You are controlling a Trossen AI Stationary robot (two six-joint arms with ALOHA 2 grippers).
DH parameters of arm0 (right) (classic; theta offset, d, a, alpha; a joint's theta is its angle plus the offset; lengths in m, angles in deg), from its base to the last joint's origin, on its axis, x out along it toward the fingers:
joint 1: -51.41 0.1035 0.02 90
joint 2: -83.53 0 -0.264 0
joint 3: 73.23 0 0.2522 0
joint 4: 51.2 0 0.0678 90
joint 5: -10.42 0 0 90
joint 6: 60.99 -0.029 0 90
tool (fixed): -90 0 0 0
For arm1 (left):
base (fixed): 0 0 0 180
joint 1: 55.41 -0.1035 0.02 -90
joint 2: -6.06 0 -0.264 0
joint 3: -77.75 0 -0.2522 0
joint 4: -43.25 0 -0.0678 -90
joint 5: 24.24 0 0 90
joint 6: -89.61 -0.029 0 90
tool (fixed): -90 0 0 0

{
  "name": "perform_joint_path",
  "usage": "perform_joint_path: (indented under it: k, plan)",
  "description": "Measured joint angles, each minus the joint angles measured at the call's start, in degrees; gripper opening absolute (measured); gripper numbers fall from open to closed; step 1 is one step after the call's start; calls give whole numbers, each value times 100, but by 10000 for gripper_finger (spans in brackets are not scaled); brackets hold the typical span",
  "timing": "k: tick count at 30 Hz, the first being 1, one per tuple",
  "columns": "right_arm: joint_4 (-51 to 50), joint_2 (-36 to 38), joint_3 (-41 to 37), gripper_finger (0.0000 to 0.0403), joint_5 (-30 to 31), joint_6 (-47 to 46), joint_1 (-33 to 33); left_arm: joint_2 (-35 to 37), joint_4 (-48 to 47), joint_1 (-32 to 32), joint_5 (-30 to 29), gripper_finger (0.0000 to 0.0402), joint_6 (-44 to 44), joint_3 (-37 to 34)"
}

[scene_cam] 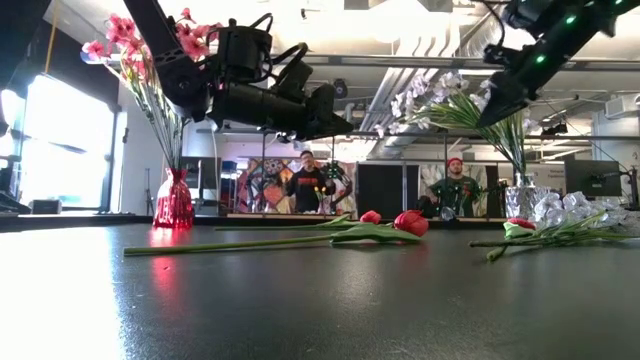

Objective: Sort flowers into vase by color
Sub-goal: Adjust the white flowers

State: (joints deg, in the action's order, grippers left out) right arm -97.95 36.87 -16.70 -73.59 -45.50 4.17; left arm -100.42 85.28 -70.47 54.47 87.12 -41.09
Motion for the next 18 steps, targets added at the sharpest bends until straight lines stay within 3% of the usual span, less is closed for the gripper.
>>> perform_joint_path:
  k: [4, 7, 10, 15, 18]
  plan:
    - [516, -375, 0, 252, 169, -7, 2, 0, 4, -2, 0, 78, -78, 0]
    - [743, -523, 0, 230, 410, -49, 0, 0, -23, 0, 20, 78, -78, 0]
    - [856, -525, 0, 174, 528, -202, 0, 0, -113, 10, 20, 78, -78, 0]
    - [859, -343, 0, 32, 553, -510, 0, 0, -160, 11, 20, 78, -78, 0]
    - [850, -175, 0, 18, 831, -883, 2, 0, -162, 11, 20, 78, -78, 0]
